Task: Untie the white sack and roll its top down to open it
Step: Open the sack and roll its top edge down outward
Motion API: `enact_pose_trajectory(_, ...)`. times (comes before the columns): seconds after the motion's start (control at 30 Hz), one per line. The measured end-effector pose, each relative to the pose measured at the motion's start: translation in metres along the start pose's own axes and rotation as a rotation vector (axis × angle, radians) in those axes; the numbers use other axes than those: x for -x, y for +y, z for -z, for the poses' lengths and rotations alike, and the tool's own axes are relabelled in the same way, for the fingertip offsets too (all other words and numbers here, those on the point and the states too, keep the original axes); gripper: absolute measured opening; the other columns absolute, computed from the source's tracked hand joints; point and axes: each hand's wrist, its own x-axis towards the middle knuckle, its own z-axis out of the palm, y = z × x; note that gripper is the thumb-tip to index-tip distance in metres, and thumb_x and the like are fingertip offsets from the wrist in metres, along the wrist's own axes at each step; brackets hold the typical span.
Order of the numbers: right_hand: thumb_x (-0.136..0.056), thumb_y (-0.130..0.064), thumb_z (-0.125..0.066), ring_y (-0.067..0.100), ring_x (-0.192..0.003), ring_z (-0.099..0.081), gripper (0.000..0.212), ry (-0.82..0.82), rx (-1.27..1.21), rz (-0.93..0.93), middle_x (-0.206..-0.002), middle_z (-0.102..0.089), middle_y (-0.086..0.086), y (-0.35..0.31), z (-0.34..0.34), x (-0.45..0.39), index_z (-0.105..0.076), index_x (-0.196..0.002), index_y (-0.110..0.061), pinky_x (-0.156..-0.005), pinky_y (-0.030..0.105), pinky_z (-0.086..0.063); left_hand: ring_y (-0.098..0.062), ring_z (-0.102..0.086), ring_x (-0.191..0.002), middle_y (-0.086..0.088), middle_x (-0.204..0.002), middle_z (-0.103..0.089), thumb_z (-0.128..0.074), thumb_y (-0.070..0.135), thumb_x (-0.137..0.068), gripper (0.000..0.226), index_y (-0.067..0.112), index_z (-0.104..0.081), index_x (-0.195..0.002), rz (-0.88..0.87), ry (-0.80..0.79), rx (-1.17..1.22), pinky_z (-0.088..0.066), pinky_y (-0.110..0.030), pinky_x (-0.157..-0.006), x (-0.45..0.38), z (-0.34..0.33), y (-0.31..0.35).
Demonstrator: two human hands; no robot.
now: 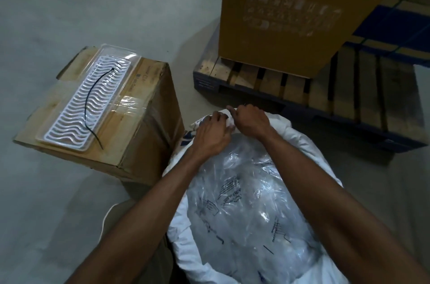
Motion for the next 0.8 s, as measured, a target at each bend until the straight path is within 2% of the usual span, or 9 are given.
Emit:
enact_pose_trajectory(0.1, -0.107, -0.06, -0.027, 0.028, -0.089, -0.062, 0.063, -0.122, -0.109, -0.065, -0.106, -0.071, 0.014, 0.01, 0.007, -0.005, -0.067, -0.096, -0.011, -0.076, 0.035, -0.04, -0.033, -0.065, -0.099, -0.018, -0.111, -0.07, -0.045, 0.036, -0.093, 0.042, 0.004, -0.069, -0.109, 0.069, 0.023, 0.082, -0.051, -0.044, -0.093, -0.006, -0.007, 0.005)
enact_pose_trajectory(0.17, -0.105, -0.061, -0.032, 0.027, -0.09, -0.064, 0.066, -0.087, -0.25, -0.076, -0.106, -0.071, 0.013, 0.017, 0.009, 0.001, -0.07, -0.102, -0.008, -0.074, 0.037, -0.044, -0.032, -0.066, -0.095, -0.016, -0.105, -0.072, -0.041, 0.038, -0.087, 0.047, 0.007, -0.071, -0.103, 0.13, -0.006, 0.128, -0.053, -0.043, -0.092, -0.007, -0.005, 0.005)
enact_pose_trajectory(0.3, -0.104, -0.065, -0.023, 0.03, -0.117, -0.058, 0.064, 0.128, 0.055, -0.151, -0.125, -0.065, 0.007, 0.047, -0.001, 0.033, -0.065, -0.123, -0.021, -0.1, 0.052, -0.045, -0.034, -0.059, -0.116, -0.014, -0.13, -0.062, -0.05, 0.034, -0.099, 0.038, 0.011, -0.062, -0.127, 0.261, -0.287, 0.051, -0.046, -0.045, -0.099, -0.022, 0.006, -0.002)
enact_pose_trajectory(0.4, -0.103, -0.069, -0.015, 0.031, -0.098, -0.067, 0.078, 0.106, 0.023, -0.257, -0.104, -0.073, 0.011, 0.064, -0.013, 0.046, -0.073, -0.1, -0.016, -0.089, 0.046, -0.051, -0.039, -0.054, -0.124, -0.017, -0.135, -0.059, -0.038, 0.034, -0.104, 0.045, 0.006, -0.058, -0.132, 0.391, -0.375, 0.166, -0.043, -0.045, -0.101, -0.033, 0.007, 0.005)
enact_pose_trajectory(0.5, -0.104, -0.066, -0.016, 0.035, -0.099, -0.067, 0.079, 0.104, -0.161, -0.327, -0.104, -0.072, 0.015, 0.062, -0.005, 0.039, -0.073, -0.097, -0.012, -0.087, 0.043, -0.05, -0.035, -0.053, -0.11, -0.018, -0.122, -0.059, -0.047, 0.038, -0.092, 0.045, 0.01, -0.053, -0.127, 0.129, 0.014, -0.086, -0.045, -0.045, -0.094, -0.026, 0.004, 0.032)
enact_pose_trajectory(0.57, -0.105, -0.064, -0.017, 0.039, -0.112, -0.063, 0.075, 0.009, -0.24, -0.367, -0.122, -0.067, 0.02, 0.064, 0.003, 0.03, -0.069, -0.116, -0.011, -0.093, 0.044, -0.047, -0.033, -0.052, -0.109, -0.016, -0.125, -0.055, -0.05, 0.038, -0.092, 0.046, 0.013, -0.051, -0.131, -0.064, 0.142, -0.108, -0.044, -0.043, -0.093, -0.023, -0.003, 0.046)
enact_pose_trajectory(0.7, -0.108, -0.055, -0.02, 0.037, -0.131, -0.053, 0.06, -0.305, -0.401, -0.374, -0.151, -0.05, 0.018, 0.082, 0.019, 0.02, -0.042, -0.155, -0.025, -0.103, 0.045, -0.042, -0.035, -0.054, -0.113, -0.016, -0.128, -0.059, -0.042, 0.034, -0.1, 0.039, 0.013, -0.06, -0.127, -0.208, -0.101, -0.078, -0.045, -0.045, -0.095, -0.036, -0.015, 0.059)
enact_pose_trajectory(0.77, -0.11, -0.051, -0.023, 0.036, -0.129, -0.054, 0.056, -0.293, -0.406, -0.312, -0.149, -0.051, 0.017, 0.094, 0.017, 0.025, -0.041, -0.155, -0.024, -0.1, 0.042, -0.042, -0.032, -0.057, -0.114, -0.013, -0.129, -0.064, -0.041, 0.037, -0.098, 0.042, 0.014, -0.064, -0.125, -0.186, -0.121, -0.141, -0.043, -0.046, -0.1, -0.043, -0.021, 0.061)
enact_pose_trajectory(0.8, -0.109, -0.052, -0.025, 0.035, -0.126, -0.055, 0.056, -0.205, -0.385, -0.274, -0.144, -0.055, 0.016, 0.098, 0.013, 0.032, -0.048, -0.15, -0.021, -0.098, 0.041, -0.043, -0.031, -0.059, -0.114, -0.013, -0.128, -0.066, -0.042, 0.039, -0.099, 0.043, 0.015, -0.065, -0.126, -0.156, -0.125, -0.175, -0.042, -0.046, -0.103, -0.047, -0.024, 0.062)
